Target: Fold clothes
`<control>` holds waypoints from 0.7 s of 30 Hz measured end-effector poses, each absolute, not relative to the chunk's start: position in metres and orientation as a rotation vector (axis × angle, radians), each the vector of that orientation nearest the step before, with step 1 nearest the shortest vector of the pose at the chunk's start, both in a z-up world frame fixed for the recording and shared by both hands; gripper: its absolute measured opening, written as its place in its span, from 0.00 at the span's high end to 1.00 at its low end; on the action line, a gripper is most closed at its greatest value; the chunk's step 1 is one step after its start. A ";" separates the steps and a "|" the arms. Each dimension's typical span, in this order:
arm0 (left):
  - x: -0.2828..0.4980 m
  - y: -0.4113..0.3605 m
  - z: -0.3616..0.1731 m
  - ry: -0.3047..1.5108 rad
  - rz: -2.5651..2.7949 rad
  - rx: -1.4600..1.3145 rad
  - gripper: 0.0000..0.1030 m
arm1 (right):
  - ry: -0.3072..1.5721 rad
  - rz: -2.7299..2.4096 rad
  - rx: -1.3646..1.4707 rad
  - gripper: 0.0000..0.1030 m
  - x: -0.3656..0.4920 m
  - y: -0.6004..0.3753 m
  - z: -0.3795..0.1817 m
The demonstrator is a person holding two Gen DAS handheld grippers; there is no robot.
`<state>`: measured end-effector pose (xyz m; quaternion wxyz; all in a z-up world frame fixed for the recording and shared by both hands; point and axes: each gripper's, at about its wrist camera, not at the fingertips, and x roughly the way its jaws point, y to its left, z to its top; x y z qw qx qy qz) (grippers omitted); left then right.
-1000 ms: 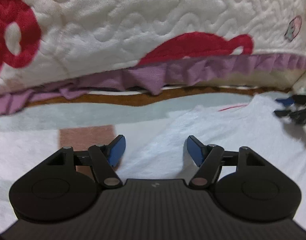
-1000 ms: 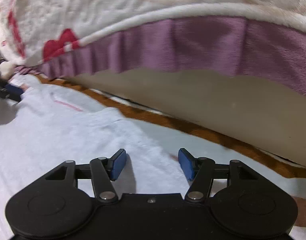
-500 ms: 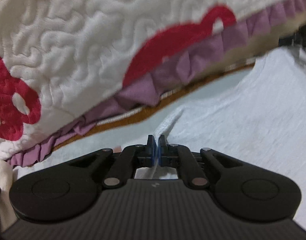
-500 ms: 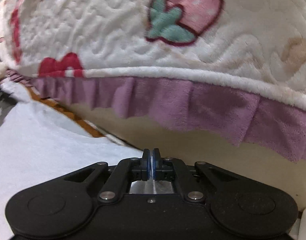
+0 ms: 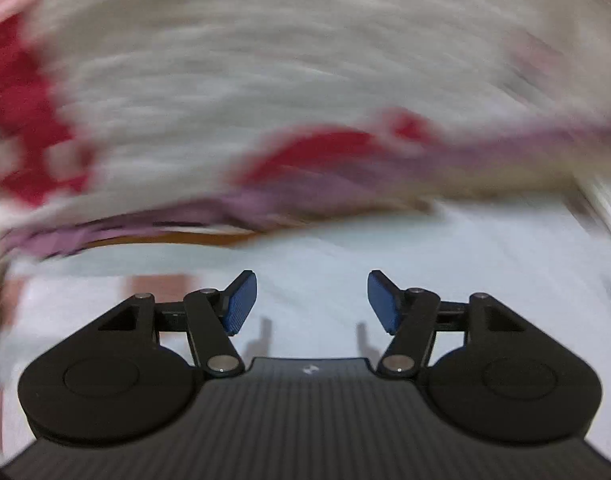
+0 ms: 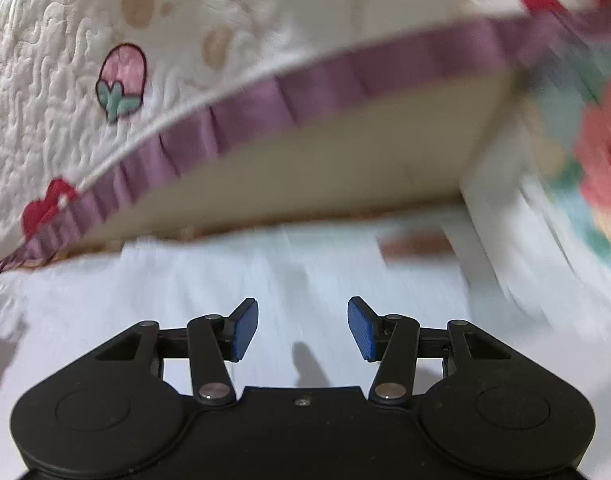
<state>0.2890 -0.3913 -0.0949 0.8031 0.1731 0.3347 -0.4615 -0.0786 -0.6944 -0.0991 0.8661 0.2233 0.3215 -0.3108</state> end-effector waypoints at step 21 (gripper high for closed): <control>0.180 -0.346 -0.152 0.834 -1.138 0.629 0.18 | 1.086 -0.564 0.476 0.29 -0.149 -0.536 -0.140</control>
